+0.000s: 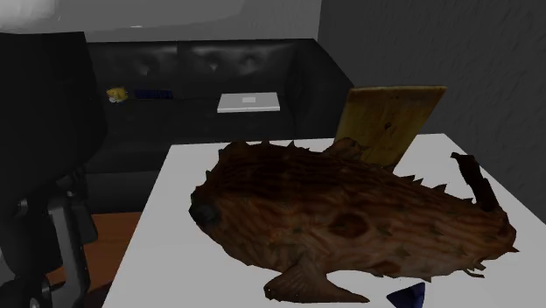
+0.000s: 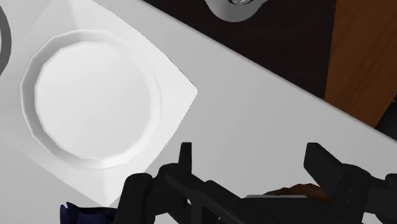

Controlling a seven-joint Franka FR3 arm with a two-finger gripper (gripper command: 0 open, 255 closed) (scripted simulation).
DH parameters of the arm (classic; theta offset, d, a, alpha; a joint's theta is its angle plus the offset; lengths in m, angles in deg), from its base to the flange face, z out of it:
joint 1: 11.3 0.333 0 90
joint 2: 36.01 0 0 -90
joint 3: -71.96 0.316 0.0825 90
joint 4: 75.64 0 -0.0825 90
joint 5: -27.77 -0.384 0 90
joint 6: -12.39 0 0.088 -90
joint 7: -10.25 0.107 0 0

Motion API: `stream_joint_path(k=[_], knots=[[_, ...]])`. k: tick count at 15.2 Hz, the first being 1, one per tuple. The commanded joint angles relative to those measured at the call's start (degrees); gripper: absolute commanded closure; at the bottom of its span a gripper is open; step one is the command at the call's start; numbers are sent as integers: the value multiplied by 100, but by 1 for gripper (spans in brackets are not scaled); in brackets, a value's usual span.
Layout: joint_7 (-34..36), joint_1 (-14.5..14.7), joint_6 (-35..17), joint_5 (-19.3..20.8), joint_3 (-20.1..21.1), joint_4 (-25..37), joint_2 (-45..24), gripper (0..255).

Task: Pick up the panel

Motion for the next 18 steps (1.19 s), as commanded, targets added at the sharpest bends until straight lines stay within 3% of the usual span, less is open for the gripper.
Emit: stream_joint_path(k=[1,9,18], knots=[[0,0,0,0,0,0,0,0],[1168,13,-960,-658,388,747,-1256,0],[2325,-20,-1751,-1033,668,2073,-2774,0]])
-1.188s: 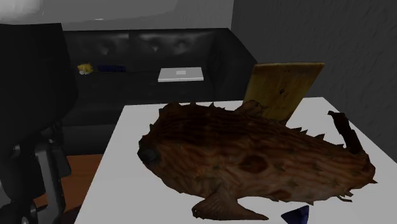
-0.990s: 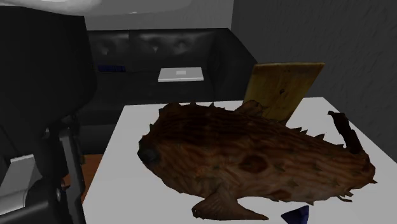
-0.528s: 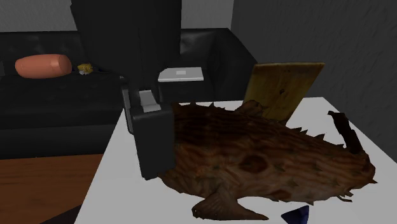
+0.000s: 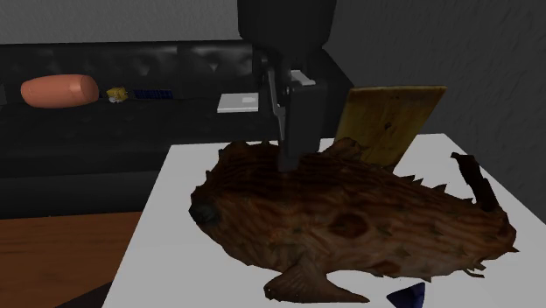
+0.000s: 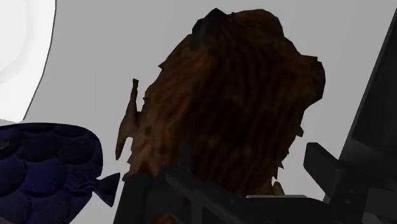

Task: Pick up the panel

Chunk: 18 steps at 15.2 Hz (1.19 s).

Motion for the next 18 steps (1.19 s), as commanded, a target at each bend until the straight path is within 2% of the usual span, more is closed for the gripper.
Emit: stream_joint_path(k=[1,7,12,13,18], knots=[[264,-7,-153,-54,50,359,-367,0],[982,-24,-419,-113,125,1578,-1427,0],[1553,-20,-466,-102,122,2828,-2367,0],[1593,-18,-462,-100,118,2929,-2438,0],[1546,-16,-861,-117,119,2477,-2387,0]])
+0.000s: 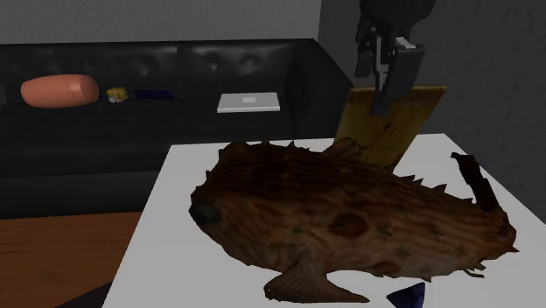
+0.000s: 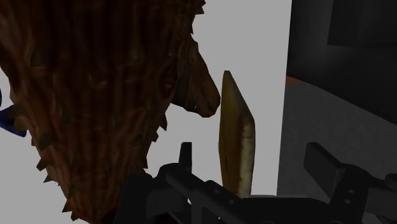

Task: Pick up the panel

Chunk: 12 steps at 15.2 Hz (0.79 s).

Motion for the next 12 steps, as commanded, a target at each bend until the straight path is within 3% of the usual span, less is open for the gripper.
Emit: stream_joint_path(k=[1,4,5,12], knots=[[-18,-1,-148,-6,-1,-136,-9,0],[-33,-1,-270,-11,-1,-266,-2,0],[-33,-1,-272,-12,0,-273,4,255],[-35,-2,-274,-13,-1,-279,7,255]])
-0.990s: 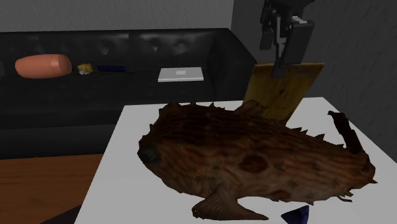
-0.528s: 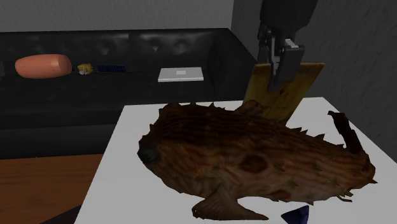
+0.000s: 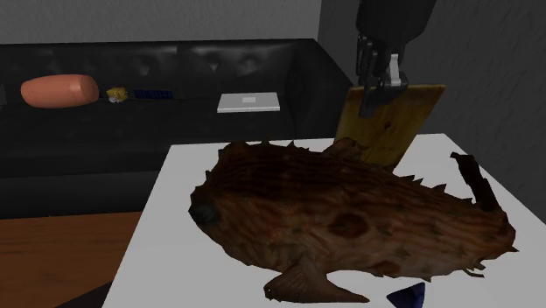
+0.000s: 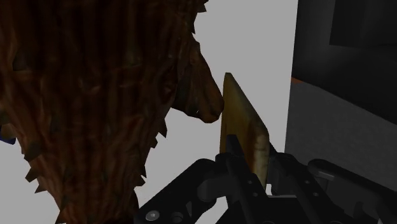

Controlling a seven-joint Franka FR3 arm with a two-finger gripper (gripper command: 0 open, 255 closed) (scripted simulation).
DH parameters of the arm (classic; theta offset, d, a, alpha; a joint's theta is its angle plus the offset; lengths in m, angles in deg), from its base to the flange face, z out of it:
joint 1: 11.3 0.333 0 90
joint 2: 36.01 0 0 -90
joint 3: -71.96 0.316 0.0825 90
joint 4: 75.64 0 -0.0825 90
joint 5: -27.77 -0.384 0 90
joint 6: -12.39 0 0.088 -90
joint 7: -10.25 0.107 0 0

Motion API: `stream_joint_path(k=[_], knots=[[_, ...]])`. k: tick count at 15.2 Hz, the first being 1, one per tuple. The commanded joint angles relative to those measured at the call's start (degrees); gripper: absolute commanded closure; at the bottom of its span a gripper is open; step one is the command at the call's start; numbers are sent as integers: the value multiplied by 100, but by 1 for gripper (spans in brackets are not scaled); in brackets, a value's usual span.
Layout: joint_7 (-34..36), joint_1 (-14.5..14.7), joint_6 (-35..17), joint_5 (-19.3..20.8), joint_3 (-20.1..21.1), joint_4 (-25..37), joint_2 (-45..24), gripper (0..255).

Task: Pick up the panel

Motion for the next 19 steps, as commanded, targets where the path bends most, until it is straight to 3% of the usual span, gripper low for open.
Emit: stream_joint_path(k=[1,19], knots=[[-2,-7,8,6,-8,-5,0,255],[149,-8,1247,58,-8,1475,-234,255]])
